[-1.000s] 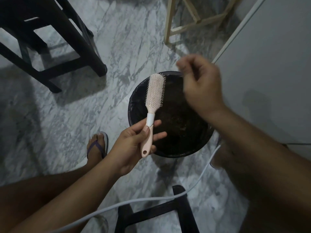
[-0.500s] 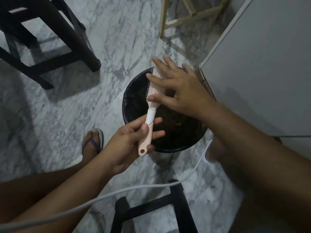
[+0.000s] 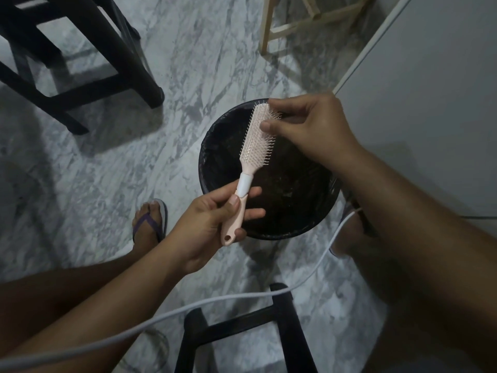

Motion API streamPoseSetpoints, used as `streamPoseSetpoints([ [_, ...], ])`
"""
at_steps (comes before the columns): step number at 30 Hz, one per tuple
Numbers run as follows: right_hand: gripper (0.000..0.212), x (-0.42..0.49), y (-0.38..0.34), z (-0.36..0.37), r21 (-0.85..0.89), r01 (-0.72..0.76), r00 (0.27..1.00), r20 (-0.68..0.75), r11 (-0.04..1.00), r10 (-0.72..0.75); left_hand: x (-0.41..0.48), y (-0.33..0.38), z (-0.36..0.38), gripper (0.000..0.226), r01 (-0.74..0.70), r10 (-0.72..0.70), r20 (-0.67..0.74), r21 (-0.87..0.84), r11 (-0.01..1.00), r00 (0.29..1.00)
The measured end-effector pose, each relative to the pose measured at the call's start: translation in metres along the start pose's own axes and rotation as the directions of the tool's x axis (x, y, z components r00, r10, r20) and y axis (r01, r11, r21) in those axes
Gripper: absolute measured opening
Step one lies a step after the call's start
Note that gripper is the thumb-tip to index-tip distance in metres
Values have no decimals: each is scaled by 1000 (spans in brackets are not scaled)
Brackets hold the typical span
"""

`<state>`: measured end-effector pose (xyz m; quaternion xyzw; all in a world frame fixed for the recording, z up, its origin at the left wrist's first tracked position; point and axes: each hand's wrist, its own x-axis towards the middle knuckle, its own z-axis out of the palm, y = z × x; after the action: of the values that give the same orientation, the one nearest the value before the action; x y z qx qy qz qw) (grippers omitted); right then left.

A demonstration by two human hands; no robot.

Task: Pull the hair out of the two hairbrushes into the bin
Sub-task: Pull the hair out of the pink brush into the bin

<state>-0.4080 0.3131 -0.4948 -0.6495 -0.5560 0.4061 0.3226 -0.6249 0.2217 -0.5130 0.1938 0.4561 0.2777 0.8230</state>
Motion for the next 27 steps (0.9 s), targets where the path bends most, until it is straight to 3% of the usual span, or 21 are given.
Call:
streamPoseSetpoints([
  [5,21,2,-4,-3,-172,144,972,-159,975,-172,-1,-4,4,45,-25,24,8,22,999,1000],
  [10,11,5,-9,-13,-54,125,962,-238,991,-134,-1,0,5,45,-45,44,28,43,998,999],
  [15,16,4,-12,-21,-74,200,929,-304,977,-213,-1,4,7,45,-108,103,55,92,990,993],
  [20,24,1,-17,-26,-321,317,866,-286,892,-411,0,5,7,46,-141,135,72,101,985,988],
  [24,20,0,-21,-34,-258,375,841,-309,890,-444,1,5,4,40,-103,103,0,63,993,995],
  [27,13,3,-26,-45,-60,401,836,-383,914,-392,1,5,-2,39,-88,90,-31,69,994,995],
])
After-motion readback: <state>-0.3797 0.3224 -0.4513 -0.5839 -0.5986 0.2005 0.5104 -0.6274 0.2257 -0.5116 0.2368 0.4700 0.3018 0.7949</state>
